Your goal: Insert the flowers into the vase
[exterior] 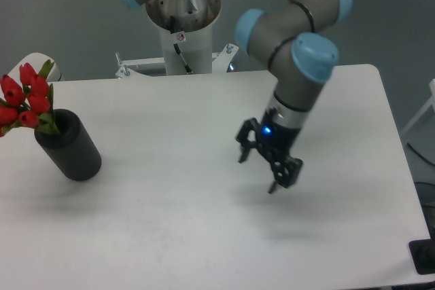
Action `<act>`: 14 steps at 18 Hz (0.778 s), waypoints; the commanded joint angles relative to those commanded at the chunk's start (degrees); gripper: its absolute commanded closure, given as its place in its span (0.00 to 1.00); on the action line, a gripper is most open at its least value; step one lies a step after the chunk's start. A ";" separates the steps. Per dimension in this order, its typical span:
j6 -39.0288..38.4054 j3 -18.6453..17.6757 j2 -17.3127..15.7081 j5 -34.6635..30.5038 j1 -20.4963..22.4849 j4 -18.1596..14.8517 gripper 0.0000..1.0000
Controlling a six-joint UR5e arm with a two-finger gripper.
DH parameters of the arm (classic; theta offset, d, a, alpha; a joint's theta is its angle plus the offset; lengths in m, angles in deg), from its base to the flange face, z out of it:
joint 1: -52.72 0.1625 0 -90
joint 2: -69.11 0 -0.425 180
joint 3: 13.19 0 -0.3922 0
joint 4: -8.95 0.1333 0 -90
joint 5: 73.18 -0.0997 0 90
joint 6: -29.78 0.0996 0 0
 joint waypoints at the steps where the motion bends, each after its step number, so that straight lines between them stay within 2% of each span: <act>1: 0.26 2.38 1.23 -1.32 -0.09 -1.68 0.00; 2: 0.53 4.06 2.38 -3.16 -0.52 -3.08 0.00; 5: 0.96 7.40 5.28 -10.80 -2.90 -3.54 0.00; 7: 4.37 9.34 7.30 -13.01 -3.34 -3.89 0.00; 9: 7.81 9.70 7.93 -13.02 -3.25 -3.71 0.00; 14: 8.09 9.35 8.63 -14.15 -3.25 -3.45 0.00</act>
